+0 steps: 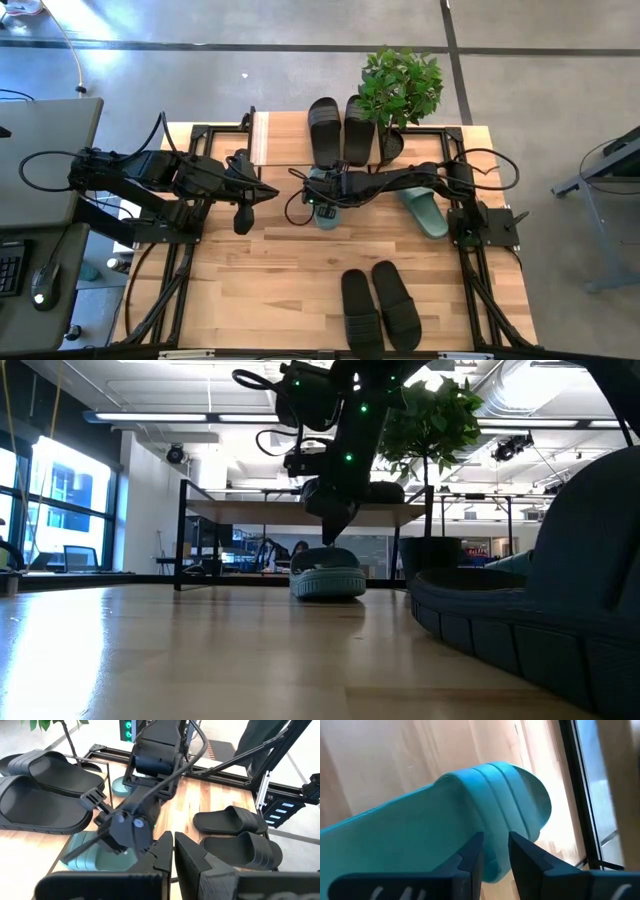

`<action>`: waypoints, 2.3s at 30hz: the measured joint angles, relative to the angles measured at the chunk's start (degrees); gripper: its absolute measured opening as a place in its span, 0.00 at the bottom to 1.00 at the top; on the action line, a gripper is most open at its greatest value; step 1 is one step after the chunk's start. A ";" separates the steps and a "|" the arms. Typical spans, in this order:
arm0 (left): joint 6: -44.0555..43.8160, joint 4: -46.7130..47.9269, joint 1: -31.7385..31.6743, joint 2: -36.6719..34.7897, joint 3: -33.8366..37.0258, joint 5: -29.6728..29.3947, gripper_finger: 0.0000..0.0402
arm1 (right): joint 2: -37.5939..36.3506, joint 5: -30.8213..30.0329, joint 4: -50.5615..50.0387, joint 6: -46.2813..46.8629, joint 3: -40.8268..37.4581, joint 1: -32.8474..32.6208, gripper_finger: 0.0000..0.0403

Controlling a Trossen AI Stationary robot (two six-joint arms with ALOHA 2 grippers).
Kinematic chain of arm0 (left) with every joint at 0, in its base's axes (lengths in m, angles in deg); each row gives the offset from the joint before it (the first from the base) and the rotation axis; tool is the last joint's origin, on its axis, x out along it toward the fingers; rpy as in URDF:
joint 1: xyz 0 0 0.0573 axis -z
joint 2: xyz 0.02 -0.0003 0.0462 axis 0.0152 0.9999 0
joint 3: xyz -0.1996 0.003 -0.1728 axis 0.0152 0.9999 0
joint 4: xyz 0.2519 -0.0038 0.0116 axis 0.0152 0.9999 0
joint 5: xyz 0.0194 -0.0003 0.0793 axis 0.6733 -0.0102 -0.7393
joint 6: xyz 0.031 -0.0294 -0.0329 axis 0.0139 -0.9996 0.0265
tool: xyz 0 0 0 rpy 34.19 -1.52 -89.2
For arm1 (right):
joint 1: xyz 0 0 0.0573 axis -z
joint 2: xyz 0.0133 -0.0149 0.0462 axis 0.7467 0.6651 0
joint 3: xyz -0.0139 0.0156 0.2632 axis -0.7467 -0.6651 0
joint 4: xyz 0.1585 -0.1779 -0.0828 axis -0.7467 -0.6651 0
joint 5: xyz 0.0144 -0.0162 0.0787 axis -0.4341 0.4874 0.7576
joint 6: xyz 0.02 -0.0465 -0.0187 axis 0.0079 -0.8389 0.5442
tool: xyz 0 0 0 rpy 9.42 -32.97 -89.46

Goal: Pick and place slides into the shelf
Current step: Put the green slipper under the shelf

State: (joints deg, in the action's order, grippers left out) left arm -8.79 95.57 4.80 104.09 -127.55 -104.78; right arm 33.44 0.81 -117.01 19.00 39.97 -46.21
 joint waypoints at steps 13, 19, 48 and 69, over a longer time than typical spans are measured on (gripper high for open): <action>-1.19 -0.02 -0.02 0.00 0.00 0.00 0.02 | 0.00 -6.21 -0.56 -0.86 0.00 -3.34 0.20; -1.53 -0.02 -0.02 0.00 0.00 0.00 0.02 | 0.02 -9.33 -0.54 0.94 0.00 -4.16 0.20; -1.59 0.00 -0.02 0.00 -0.02 1.49 0.02 | -28.67 6.03 -13.22 -0.07 0.00 -12.33 0.19; -0.21 0.07 0.00 -0.02 -0.02 12.61 0.02 | -46.09 -7.86 29.91 44.15 -40.63 -32.76 0.00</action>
State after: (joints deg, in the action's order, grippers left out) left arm -9.00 95.64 4.80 104.06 -127.57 -92.18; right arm -12.65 -7.05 -87.10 63.14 -0.65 -78.97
